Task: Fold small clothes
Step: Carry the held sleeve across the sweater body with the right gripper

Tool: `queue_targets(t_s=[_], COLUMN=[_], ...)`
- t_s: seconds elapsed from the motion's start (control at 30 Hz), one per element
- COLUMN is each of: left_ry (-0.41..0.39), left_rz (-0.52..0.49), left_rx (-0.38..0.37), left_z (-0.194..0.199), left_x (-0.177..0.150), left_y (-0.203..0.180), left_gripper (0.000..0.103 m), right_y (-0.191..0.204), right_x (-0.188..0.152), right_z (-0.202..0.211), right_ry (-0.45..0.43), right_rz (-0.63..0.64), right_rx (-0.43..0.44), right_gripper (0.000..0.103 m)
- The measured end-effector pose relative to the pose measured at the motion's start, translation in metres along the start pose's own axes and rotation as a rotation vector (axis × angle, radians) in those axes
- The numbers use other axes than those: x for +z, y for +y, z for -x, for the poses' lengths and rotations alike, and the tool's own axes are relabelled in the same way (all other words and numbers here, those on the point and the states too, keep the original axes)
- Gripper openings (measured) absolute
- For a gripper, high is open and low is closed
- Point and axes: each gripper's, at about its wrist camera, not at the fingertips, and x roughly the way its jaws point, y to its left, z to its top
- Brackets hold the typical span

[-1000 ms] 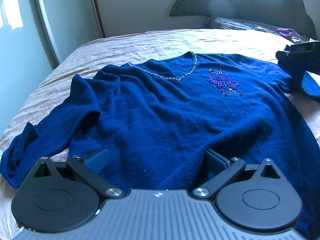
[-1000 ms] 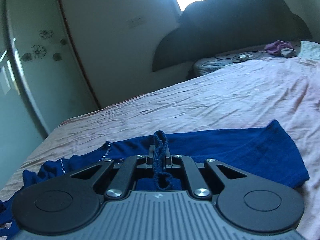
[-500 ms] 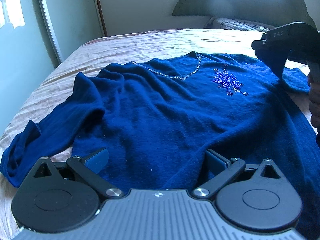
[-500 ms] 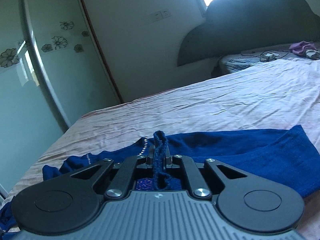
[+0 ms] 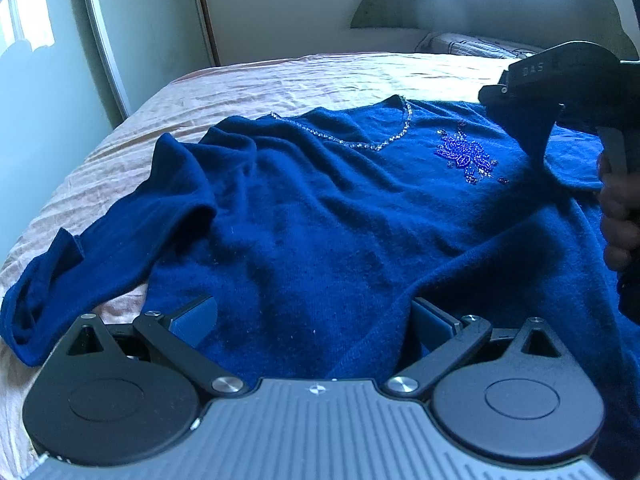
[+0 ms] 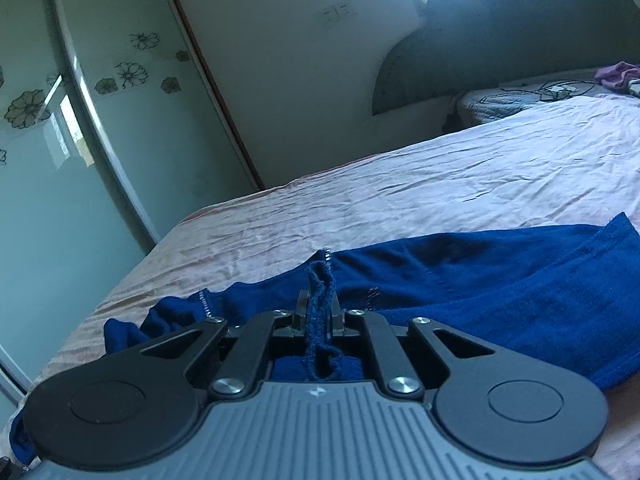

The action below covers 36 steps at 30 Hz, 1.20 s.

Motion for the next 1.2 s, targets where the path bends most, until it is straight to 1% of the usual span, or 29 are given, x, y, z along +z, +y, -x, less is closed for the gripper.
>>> queue_targets(t_s=[0.43,0.6,0.77,0.83,0.97,1.2], left_ry=[-0.017,-0.008,-0.016,-0.016,-0.003,0.01], left_rz=[0.011,0.03,0.059,0.068,0.089,0.144], left_rx=[-0.021,-0.022,-0.019,-0.01,0.037,0.065], left_z=[0.004,0.002,0.005,0.005,0.003,0.0], left_x=[-0.002,-0.002,-0.002,-0.001,-0.001,-0.005], left_y=[0.007,0.016,0.027,0.032,0.042,0.064], left_gripper=[0.103,0.103,0.103,0.103,0.103,0.103], right_y=[0.017,0.024,0.044,0.052,0.067,0.095], right_x=[0.005,0.006,0.006,0.006,0.006,0.005], right_z=[-0.012,-0.024,-0.034,-0.038,-0.046,-0.056], right_ry=[0.009,0.029,0.043,0.046,0.052,0.064], right_rz=[0.001,-0.029,-0.01,0.002,0.019,0.065], right_rx=[0.023,0.053,0.083,0.096,0.118,0.15], right_gripper=[0.007,0.007,0.007,0.007,0.007,0.007])
